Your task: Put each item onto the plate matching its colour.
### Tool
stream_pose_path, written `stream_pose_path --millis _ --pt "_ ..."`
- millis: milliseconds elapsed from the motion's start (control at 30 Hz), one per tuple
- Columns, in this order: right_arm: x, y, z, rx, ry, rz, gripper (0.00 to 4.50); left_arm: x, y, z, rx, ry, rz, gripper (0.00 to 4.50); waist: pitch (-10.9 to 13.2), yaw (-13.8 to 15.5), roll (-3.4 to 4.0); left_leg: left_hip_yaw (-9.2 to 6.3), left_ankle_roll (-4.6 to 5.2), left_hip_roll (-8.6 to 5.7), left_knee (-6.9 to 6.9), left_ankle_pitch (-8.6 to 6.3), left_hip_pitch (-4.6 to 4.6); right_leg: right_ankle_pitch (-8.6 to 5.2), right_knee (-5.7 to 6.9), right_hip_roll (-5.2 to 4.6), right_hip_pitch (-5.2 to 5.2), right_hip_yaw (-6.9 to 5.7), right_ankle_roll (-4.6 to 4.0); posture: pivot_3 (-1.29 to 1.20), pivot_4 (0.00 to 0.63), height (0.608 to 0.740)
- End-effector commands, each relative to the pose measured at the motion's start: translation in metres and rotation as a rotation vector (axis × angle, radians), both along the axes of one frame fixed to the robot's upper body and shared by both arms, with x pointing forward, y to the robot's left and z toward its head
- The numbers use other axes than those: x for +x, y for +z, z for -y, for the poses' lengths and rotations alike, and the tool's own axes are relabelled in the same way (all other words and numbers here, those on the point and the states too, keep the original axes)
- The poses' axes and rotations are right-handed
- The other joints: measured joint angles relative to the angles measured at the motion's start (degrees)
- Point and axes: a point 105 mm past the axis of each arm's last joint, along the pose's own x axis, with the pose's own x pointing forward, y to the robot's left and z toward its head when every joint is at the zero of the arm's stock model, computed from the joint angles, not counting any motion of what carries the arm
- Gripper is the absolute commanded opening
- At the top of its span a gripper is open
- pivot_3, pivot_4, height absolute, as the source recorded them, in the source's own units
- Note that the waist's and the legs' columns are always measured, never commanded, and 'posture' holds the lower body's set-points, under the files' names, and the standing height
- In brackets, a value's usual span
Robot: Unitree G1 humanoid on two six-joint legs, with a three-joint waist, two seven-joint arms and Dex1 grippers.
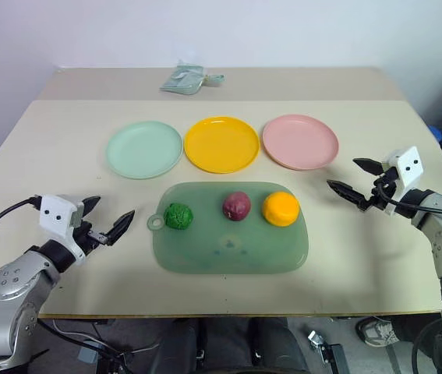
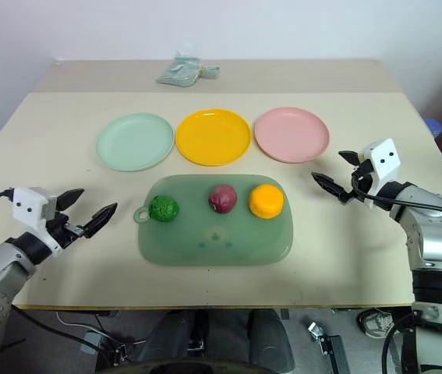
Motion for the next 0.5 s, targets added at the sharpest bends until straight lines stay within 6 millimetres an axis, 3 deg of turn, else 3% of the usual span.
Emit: stream_pose_path --millis 33,133,300,500 --pt "-0.01 0.018 0.001 0.042 0.005 0.047 4.46 0.003 0.005 0.01 -0.016 -0.074 0.018 4.5 0.0 0.1 -0.01 0.0 0.0 0.0 0.0 0.0 0.0 0.0 0.0 0.0 0.01 0.0 0.0 0.0 0.15 0.74" --pt "-0.016 0.017 -0.002 0.074 0.018 0.024 4.46 0.005 0.006 0.014 -0.049 -0.132 0.006 4.5 0.0 0.1 -0.01 -0.01 0.01 0.0 0.04 0.0 -0.01 0.0 -0.01 -0.01 0.03 0.0 0.0 0.0 0.15 0.74" --pt "-0.027 0.018 -0.015 0.103 0.093 -0.001 4.46 0.004 0.014 0.041 -0.054 -0.349 -0.003 4.5 0.0 0.0 0.0 -0.01 0.01 0.0 0.02 0.0 -0.01 0.0 0.01 -0.01 -0.01 0.0 0.0 0.0 0.15 0.74" --pt "-0.063 0.011 -0.042 0.055 0.289 -0.11 4.46 0.012 -0.003 0.062 0.084 -0.54 -0.062 4.5 0.0 0.1 0.05 -0.02 0.04 -0.01 0.02 -0.01 -0.01 0.0 -0.02 -0.01 0.03 -0.01 0.0 0.0 0.15 0.74"
